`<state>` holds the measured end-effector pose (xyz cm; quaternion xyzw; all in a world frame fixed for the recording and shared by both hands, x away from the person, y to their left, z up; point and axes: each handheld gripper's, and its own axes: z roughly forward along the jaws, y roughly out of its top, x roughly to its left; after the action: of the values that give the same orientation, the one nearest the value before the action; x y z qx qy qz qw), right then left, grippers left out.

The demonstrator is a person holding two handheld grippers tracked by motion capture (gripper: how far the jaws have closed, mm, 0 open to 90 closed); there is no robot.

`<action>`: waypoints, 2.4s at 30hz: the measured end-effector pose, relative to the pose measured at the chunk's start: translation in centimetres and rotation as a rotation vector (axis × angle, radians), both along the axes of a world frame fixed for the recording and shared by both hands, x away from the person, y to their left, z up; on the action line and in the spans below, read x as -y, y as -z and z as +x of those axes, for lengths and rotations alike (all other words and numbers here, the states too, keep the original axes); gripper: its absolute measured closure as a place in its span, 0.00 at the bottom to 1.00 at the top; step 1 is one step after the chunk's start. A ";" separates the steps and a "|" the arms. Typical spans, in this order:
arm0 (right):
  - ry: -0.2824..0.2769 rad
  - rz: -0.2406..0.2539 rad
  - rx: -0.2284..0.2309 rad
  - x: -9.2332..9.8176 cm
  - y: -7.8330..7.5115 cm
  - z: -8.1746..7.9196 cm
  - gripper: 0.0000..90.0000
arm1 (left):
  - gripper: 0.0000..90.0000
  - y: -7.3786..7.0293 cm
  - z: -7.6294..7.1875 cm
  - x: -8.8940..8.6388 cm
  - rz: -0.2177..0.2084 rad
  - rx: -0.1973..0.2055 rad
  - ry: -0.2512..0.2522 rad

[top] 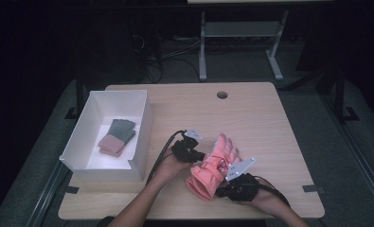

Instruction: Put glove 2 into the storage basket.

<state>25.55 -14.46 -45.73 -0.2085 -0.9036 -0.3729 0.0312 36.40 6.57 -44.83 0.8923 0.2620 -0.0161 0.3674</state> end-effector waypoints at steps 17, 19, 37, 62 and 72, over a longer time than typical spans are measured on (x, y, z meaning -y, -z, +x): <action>0.146 0.043 0.051 5.3 -1.3 -0.4 1.00 | 0.49 -5.6 -0.6 -3.6 -0.062 -0.003 -0.058; 0.170 0.041 0.055 6.0 -1.3 -0.6 1.00 | 0.40 -6.1 -0.7 -3.4 -0.087 -0.004 -0.034; 0.273 0.025 0.091 8.0 -1.3 -0.9 0.68 | 0.17 -5.1 -0.6 2.3 -0.040 -0.044 0.115; 0.281 0.005 0.106 8.1 -1.2 -0.7 0.69 | 0.14 0.5 -0.4 4.6 0.088 -0.223 0.119; 0.281 -0.001 0.109 8.1 -1.2 -0.7 0.69 | 0.30 0.3 -0.3 4.7 0.094 -0.255 0.134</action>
<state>24.84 -22.59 -44.48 -0.3126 -0.8659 -0.3841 -0.0704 36.09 1.91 -45.09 0.9147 0.2466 -0.1416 0.2870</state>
